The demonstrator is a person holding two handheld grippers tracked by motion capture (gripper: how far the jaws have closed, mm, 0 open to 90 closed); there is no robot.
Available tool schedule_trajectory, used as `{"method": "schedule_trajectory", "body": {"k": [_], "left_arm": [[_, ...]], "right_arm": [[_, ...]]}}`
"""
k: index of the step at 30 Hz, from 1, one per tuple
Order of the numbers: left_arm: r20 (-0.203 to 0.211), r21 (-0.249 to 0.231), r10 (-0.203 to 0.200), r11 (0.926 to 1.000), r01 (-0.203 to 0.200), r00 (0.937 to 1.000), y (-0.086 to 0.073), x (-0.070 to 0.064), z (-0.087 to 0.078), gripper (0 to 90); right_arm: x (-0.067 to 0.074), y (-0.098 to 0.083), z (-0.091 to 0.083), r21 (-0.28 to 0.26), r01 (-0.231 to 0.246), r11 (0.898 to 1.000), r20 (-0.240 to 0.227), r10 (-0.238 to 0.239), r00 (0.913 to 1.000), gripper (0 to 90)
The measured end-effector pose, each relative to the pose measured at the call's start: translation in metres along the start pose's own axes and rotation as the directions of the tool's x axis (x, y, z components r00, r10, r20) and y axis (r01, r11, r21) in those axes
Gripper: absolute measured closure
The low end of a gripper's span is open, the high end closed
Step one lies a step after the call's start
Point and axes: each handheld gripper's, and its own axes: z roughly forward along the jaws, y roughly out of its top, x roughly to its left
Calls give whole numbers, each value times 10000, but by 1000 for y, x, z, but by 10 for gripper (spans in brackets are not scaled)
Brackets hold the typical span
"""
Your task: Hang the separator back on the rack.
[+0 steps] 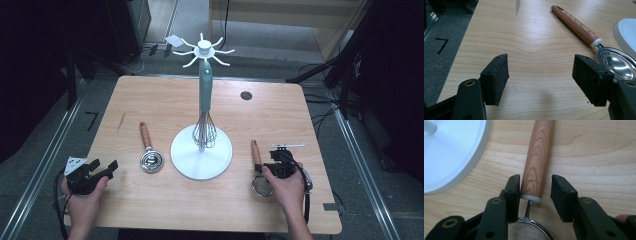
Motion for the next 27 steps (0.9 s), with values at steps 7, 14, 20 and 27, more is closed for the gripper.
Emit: {"method": "schedule_trajectory", "body": {"k": [7,14,20,27], "left_arm": [[-2,-4,-6,10000,6,10000,0,0,0,294],[-8,27,19,10000,-19,10000,0,0,0,294],[-16,31,30,10000,-30,10000,0,-1,0,294],[-16,32,27,10000,-27,10000,0,-1,0,294]], "right_arm": [[-3,5,5,526,-126,9985,-318,143,9994,661],[0,8,9,866,-197,9961,-198,215,9996,676],[6,12,10,1296,193,9914,-79,-184,9998,702],[18,8,9,1288,1506,9802,316,-1559,9873,708]]}}
